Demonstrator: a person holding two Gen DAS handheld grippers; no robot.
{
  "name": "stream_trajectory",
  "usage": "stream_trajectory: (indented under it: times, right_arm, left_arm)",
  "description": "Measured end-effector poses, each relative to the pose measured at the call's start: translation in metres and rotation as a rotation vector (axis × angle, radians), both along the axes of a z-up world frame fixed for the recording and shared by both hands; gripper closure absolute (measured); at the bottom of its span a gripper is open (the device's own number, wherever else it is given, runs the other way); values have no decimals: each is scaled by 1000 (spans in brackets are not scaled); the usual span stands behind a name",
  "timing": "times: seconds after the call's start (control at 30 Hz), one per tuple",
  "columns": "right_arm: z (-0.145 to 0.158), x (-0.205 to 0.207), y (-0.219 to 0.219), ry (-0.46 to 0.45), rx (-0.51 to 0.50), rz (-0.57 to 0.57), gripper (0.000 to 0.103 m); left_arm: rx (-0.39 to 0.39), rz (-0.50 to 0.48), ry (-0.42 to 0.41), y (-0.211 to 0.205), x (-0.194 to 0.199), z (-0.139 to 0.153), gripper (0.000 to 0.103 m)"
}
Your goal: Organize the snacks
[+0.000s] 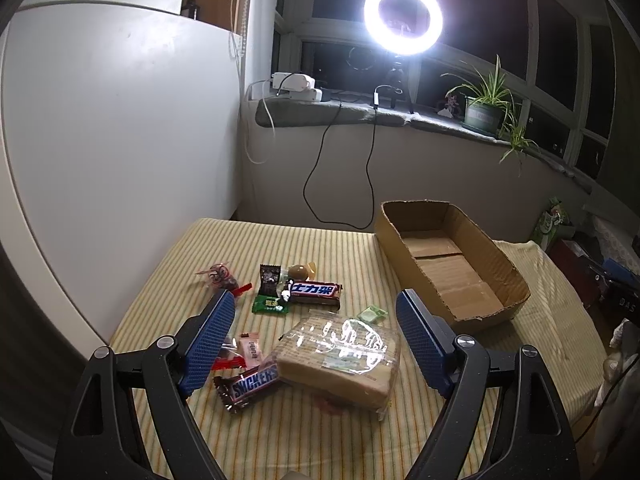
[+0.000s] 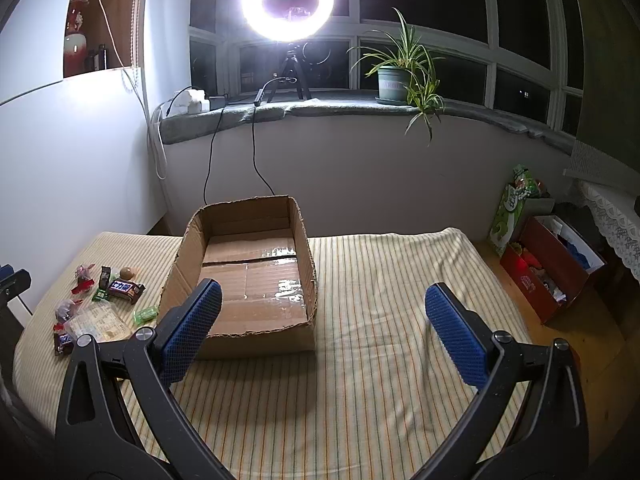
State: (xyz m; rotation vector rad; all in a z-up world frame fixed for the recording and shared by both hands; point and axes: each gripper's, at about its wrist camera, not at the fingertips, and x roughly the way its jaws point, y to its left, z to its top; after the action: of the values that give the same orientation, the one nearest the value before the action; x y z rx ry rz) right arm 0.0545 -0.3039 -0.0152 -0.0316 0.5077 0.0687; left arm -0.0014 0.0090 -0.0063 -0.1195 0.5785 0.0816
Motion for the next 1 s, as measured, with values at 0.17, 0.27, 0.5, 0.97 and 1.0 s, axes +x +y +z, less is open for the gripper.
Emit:
stream_trajectory:
  times: [0.17, 0.27, 0.5, 0.97, 1.0]
  right_arm:
    - [0, 0, 0, 1, 1, 2, 0]
    - [-1, 0, 1, 7, 0, 4, 0]
    - [-2, 0, 2, 9, 3, 4, 0]
    - [-4, -1, 2, 10, 5, 5, 0]
    - [-4, -1, 2, 10, 5, 6, 0]
  left_arm:
    - [-1, 2, 1, 0, 1, 0, 20]
    - [-2, 1, 2, 0, 1, 0, 20]
    - [-1, 1, 0, 0, 0, 0, 20]
    - [-1, -1, 0, -2, -2, 0, 20]
    - [-1, -1, 0, -2, -2, 0, 20]
